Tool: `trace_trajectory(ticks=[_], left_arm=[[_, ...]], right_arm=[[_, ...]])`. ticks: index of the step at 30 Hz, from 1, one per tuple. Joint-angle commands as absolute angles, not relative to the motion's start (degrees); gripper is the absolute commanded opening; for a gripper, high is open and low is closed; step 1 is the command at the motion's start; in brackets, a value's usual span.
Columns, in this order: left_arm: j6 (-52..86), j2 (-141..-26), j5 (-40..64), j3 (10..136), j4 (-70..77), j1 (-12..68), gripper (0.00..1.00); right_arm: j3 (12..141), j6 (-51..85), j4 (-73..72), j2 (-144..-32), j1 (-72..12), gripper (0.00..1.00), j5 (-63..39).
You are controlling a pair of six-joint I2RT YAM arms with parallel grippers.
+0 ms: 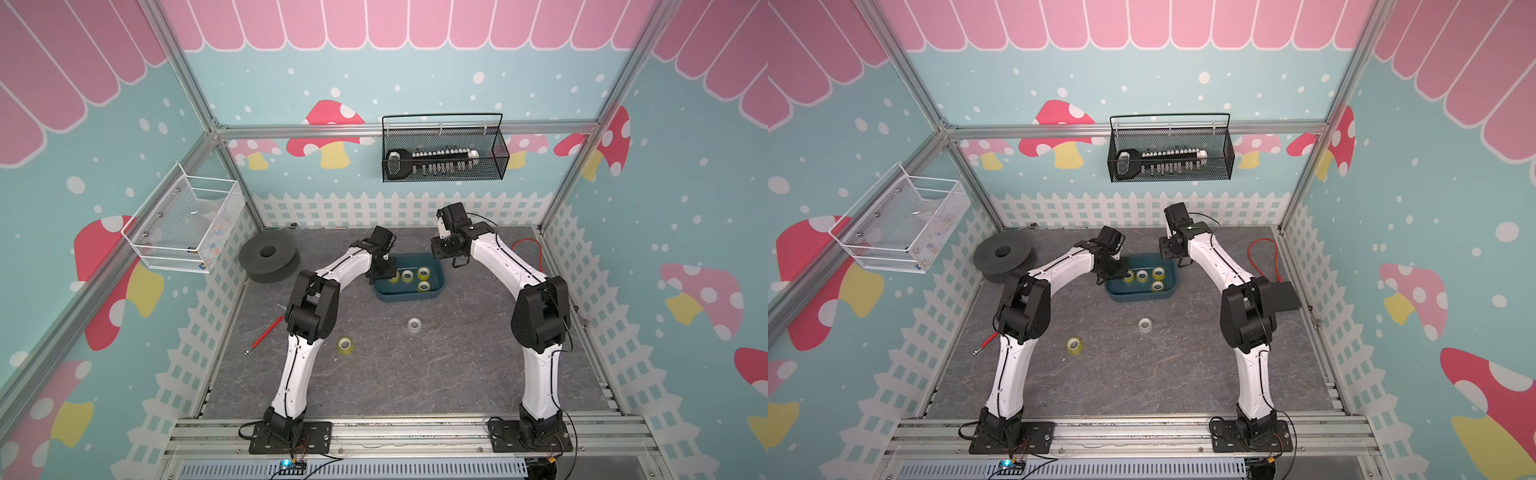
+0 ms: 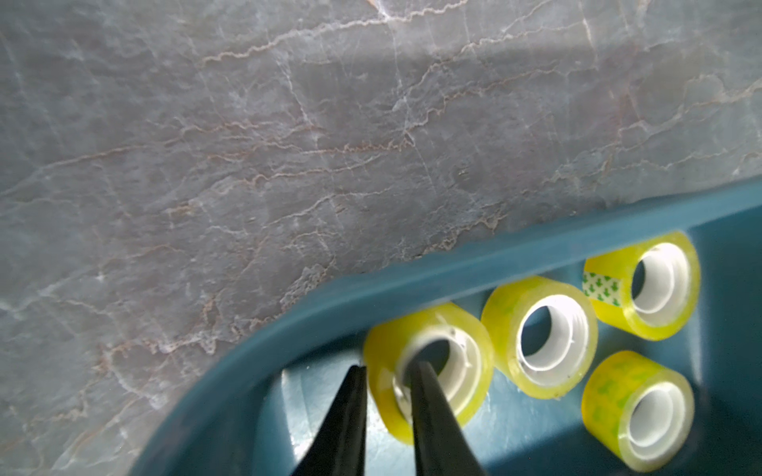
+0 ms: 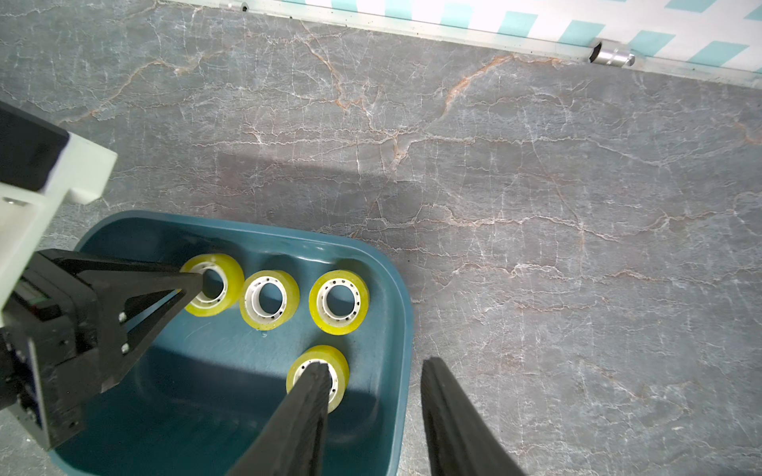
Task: Put the transparent tape into the storage box
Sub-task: Place the tape in the storage box, then pick up the tape from the center of the board.
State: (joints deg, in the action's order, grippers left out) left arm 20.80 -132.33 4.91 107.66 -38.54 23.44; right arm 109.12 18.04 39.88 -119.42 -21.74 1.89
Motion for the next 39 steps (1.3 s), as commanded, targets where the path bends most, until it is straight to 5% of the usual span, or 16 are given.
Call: trace_trajectory(ticks=[1, 23, 39], left_arm=[[20.95, -132.8, 3.87, 108.81, -39.49, 23.46, 0.25], [22.13, -120.48, 3.37, 108.49, -32.58, 23.55, 0.44], [26.74, -93.48, 0.05, 73.82, -20.29, 27.44, 0.59]], right_arm=[[108.28, 18.19, 40.48, -120.06, -21.53, 0.43, 1.67], [106.79, 17.27, 40.08, -116.42, -22.75, 0.45, 0.41], [83.88, 16.73, 37.43, -102.3, -33.74, 0.45, -5.0]])
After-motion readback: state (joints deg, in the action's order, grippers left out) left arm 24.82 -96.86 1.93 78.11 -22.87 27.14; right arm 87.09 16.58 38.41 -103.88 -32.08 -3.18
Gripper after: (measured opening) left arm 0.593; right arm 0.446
